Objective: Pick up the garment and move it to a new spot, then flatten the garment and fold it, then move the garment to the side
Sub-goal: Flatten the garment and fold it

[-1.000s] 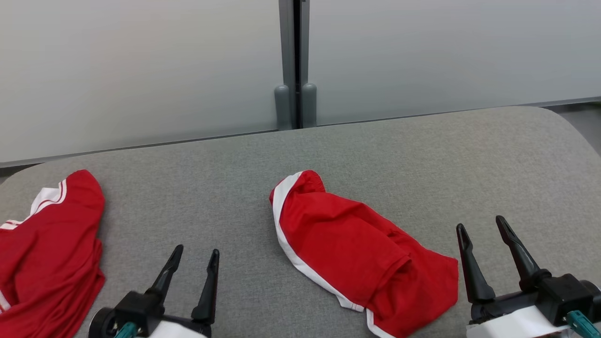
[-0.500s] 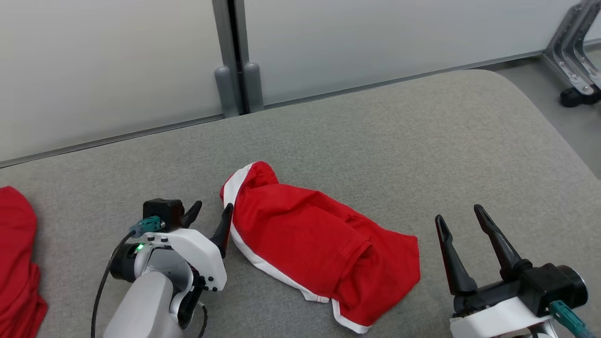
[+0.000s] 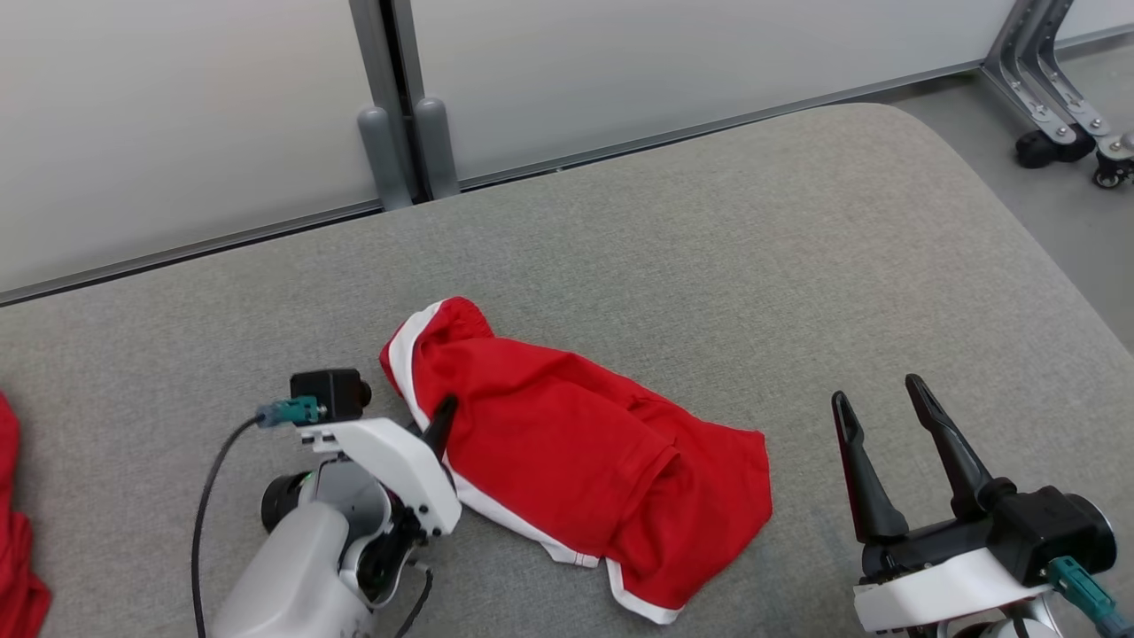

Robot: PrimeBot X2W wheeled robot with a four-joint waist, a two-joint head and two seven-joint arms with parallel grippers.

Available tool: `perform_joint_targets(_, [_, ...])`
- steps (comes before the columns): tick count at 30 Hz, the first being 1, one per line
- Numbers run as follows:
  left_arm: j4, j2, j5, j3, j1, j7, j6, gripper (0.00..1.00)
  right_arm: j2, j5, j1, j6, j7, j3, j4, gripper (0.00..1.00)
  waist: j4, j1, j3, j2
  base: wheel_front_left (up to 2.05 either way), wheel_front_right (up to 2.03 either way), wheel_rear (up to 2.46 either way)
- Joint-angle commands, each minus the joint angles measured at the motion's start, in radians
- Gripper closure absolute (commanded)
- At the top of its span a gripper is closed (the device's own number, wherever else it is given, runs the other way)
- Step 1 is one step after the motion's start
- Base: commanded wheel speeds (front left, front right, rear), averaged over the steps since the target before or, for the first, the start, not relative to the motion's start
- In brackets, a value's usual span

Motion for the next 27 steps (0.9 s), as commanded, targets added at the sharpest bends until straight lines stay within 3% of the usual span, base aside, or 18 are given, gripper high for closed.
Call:
perform_joint_targets(1, [-0.033, 0.006, -0.067, 0.0, -0.024, 0.007, -0.001, 1.0, -0.004, 0.005, -0.003, 0.0, -0.005, -0.004, 0.003, 0.0, 0.009, 0.0, -0.003, 0.0, 0.0, 0.0, 0.0])
perform_joint_targets(6, [-0.134, 0.005, -0.263, 0.014, -0.049, -0.036, 0.01, 1.0, -0.004, 0.01, -0.002, 0.0, -0.005, -0.002, 0.006, 0.0, 0.031, 0.0, -0.016, 0.0, 0.0, 0.0, 0.0])
perform_joint_targets(13, [-0.281, 0.004, -0.43, -0.004, -0.097, -0.187, 0.12, 1.0, -0.004, 0.012, -0.001, 0.0, -0.005, 0.005, 0.007, 0.0, 0.049, 0.0, -0.023, 0.0, 0.0, 0.0, 0.0])
perform_joint_targets(19, [-0.403, 0.005, -0.493, -0.017, -0.123, -0.322, 0.206, 1.0, -0.004, 0.01, 0.01, 0.0, -0.005, 0.003, 0.009, 0.0, 0.058, 0.0, -0.032, 0.0, 0.0, 0.0, 0.0])
perform_joint_targets(27, [-0.547, 0.006, -0.486, 0.049, -0.062, -0.354, 0.287, 1.0, -0.004, 0.01, 0.007, 0.0, -0.005, -0.004, 0.005, 0.0, 0.069, 0.0, -0.031, 0.0, 0.0, 0.0, 0.0])
